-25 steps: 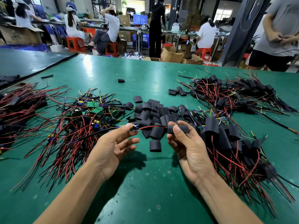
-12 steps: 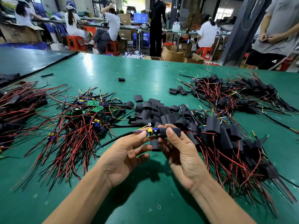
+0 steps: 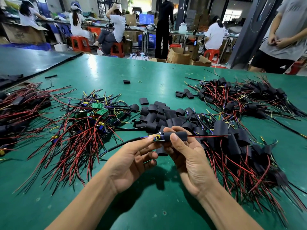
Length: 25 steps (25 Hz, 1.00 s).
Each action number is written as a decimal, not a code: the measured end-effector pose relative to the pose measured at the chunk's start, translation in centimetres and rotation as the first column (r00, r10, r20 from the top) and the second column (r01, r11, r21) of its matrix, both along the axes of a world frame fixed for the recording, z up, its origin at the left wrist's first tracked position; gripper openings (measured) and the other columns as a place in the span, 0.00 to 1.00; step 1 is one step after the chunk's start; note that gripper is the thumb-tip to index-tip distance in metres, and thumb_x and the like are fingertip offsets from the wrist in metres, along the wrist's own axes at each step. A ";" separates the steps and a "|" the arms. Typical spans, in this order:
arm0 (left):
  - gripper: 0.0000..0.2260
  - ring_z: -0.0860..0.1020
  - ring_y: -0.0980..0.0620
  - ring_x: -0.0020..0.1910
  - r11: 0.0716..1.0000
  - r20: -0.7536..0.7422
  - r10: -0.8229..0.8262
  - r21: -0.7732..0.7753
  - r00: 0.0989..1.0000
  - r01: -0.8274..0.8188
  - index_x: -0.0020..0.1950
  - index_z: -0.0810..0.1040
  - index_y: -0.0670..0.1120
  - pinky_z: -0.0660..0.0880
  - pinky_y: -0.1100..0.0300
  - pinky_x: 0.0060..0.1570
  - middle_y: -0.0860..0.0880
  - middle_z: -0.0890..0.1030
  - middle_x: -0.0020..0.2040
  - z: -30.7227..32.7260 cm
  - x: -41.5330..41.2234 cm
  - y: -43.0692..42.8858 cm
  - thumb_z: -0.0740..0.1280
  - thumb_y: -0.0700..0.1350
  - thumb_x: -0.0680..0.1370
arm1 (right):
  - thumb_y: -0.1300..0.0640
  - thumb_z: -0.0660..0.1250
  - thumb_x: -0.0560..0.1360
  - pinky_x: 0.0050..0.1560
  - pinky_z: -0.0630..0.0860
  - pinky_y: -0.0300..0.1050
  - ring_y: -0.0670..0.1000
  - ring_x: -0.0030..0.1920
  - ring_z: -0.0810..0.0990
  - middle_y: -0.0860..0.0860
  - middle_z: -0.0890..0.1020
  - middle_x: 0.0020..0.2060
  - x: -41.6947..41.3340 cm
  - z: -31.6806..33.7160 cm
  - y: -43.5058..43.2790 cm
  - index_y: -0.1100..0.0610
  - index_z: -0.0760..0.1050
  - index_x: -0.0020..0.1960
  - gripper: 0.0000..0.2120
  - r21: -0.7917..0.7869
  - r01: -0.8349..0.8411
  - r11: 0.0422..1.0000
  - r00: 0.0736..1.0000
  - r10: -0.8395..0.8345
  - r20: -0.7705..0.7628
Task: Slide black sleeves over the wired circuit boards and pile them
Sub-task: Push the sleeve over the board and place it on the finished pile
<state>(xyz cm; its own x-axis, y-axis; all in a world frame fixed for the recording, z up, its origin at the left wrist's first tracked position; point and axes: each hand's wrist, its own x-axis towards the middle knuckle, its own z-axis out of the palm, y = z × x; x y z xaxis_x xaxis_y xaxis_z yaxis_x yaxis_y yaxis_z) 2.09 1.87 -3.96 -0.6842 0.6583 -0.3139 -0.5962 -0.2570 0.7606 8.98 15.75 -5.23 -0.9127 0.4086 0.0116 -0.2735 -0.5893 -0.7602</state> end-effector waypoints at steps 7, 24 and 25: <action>0.11 0.77 0.56 0.30 1.000 -0.110 0.011 -0.009 0.994 -0.012 0.48 0.88 0.47 0.76 0.64 0.31 0.51 0.83 0.41 -0.2 0.1 0.1 0.74 0.48 0.68 | 0.61 0.75 0.63 0.37 0.81 0.37 0.49 0.38 0.85 0.57 0.86 0.49 0.0 0.0 -0.7 0.60 0.78 0.54 0.20 -0.077 -0.010 0.997 1.000 0.012 0.027; 0.07 0.69 0.60 0.24 0.998 0.015 0.034 0.053 0.999 -0.035 0.40 0.87 0.51 0.68 0.67 0.28 0.55 0.79 0.35 0.0 1.1 0.8 0.76 0.49 0.63 | 0.60 0.79 0.60 0.42 0.82 0.41 0.52 0.38 0.84 0.60 0.86 0.50 0.3 0.2 -1.8 0.54 0.83 0.47 0.16 0.050 0.067 0.997 0.997 -0.065 -0.032; 0.08 0.69 0.60 0.25 0.998 -0.008 0.019 0.053 1.000 -0.018 0.41 0.87 0.52 0.67 0.67 0.29 0.55 0.79 0.35 0.0 1.1 0.7 0.76 0.50 0.64 | 0.60 0.79 0.61 0.41 0.82 0.42 0.52 0.38 0.84 0.60 0.86 0.51 0.3 0.2 -1.8 0.54 0.83 0.48 0.16 0.016 0.041 0.999 0.999 -0.041 -0.031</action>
<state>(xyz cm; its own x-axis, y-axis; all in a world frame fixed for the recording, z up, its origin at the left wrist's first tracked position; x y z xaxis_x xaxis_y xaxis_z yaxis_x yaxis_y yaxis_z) 3.17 2.59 -3.93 -0.6990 0.6611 -0.2728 -0.5844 -0.3081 0.7506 9.31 13.92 -5.02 -0.8942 0.4453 0.0467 -0.3208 -0.5645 -0.7605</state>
